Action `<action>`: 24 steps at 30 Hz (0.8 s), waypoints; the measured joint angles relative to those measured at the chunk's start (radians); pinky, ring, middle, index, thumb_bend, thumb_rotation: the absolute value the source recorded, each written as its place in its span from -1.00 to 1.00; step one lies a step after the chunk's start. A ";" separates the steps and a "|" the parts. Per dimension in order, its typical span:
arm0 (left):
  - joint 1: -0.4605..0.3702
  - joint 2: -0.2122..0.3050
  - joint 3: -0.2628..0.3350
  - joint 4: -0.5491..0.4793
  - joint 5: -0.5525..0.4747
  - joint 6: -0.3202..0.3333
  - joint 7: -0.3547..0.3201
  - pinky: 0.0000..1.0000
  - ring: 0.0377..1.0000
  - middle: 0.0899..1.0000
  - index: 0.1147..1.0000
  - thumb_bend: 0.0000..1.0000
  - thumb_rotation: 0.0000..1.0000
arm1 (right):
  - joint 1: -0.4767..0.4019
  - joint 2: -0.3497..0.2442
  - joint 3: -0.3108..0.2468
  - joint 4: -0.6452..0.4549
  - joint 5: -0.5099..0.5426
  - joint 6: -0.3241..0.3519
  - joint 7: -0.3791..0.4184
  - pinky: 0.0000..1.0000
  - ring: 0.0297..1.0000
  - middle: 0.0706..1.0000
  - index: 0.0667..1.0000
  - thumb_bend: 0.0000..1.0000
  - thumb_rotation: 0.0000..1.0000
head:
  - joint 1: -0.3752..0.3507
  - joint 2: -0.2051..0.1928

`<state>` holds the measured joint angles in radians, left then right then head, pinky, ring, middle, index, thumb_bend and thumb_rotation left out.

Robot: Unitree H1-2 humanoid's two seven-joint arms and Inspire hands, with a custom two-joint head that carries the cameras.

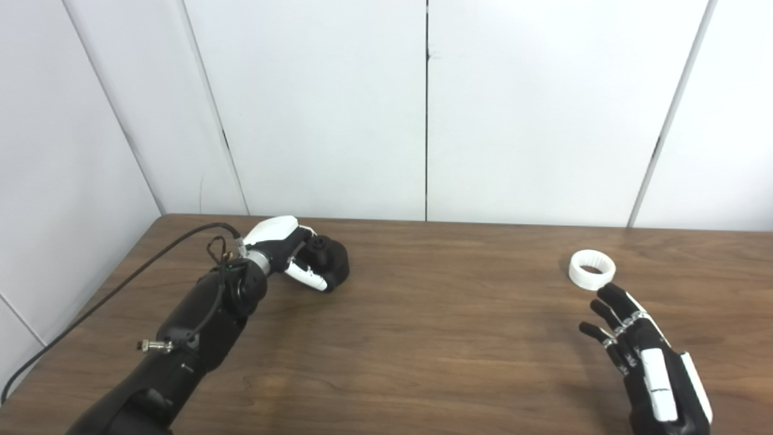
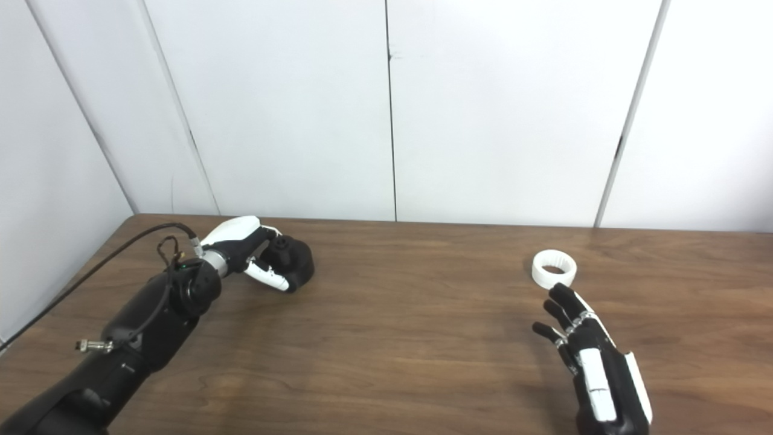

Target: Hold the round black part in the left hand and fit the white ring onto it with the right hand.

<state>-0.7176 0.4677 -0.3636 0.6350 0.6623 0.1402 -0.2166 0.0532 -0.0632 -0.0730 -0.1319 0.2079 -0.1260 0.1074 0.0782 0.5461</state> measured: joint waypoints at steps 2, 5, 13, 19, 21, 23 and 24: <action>0.000 0.000 0.000 0.000 0.000 -0.002 0.001 0.53 0.80 0.67 0.34 0.63 -0.31 | 0.000 0.000 0.000 0.000 0.001 0.001 0.000 0.56 0.79 0.79 0.70 0.31 0.64 | 0.000 0.000; 0.000 0.000 0.000 0.000 0.000 -0.003 0.003 0.53 0.80 0.67 0.35 0.62 -0.30 | 0.000 0.000 0.000 -0.001 0.004 0.004 0.000 0.56 0.79 0.78 0.70 0.32 0.63 | 0.002 0.002; 0.001 0.000 -0.001 -0.002 0.000 -0.001 0.002 0.55 0.81 0.69 0.38 0.59 -0.31 | 0.000 0.000 0.000 -0.001 0.002 0.010 0.000 0.56 0.79 0.79 0.71 0.31 0.66 | 0.003 0.005; 0.005 0.001 -0.006 -0.017 0.003 0.007 -0.002 0.55 0.80 0.69 0.39 0.59 -0.28 | 0.000 -0.001 -0.001 -0.001 0.002 0.010 0.000 0.56 0.79 0.78 0.70 0.32 0.65 | 0.006 0.008; 0.007 0.002 -0.007 -0.022 0.003 0.007 -0.004 0.55 0.80 0.69 0.40 0.60 -0.26 | 0.000 -0.002 -0.001 -0.001 0.002 0.011 0.000 0.57 0.79 0.79 0.71 0.30 0.65 | 0.008 0.009; 0.016 0.003 -0.007 -0.040 0.003 0.007 -0.007 0.58 0.81 0.70 0.39 0.59 -0.26 | 0.000 -0.002 -0.001 -0.001 0.003 0.011 0.000 0.58 0.78 0.78 0.71 0.28 0.66 | 0.008 0.011; 0.023 0.003 -0.006 -0.050 0.002 0.007 -0.008 0.59 0.82 0.70 0.39 0.59 -0.26 | 0.000 -0.002 -0.001 -0.001 0.004 0.011 0.001 0.58 0.78 0.78 0.71 0.28 0.66 | 0.008 0.012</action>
<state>-0.6949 0.4708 -0.3701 0.5853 0.6648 0.1467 -0.2249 0.0533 -0.0653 -0.0737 -0.1332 0.2114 -0.1153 0.1081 0.0859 0.5584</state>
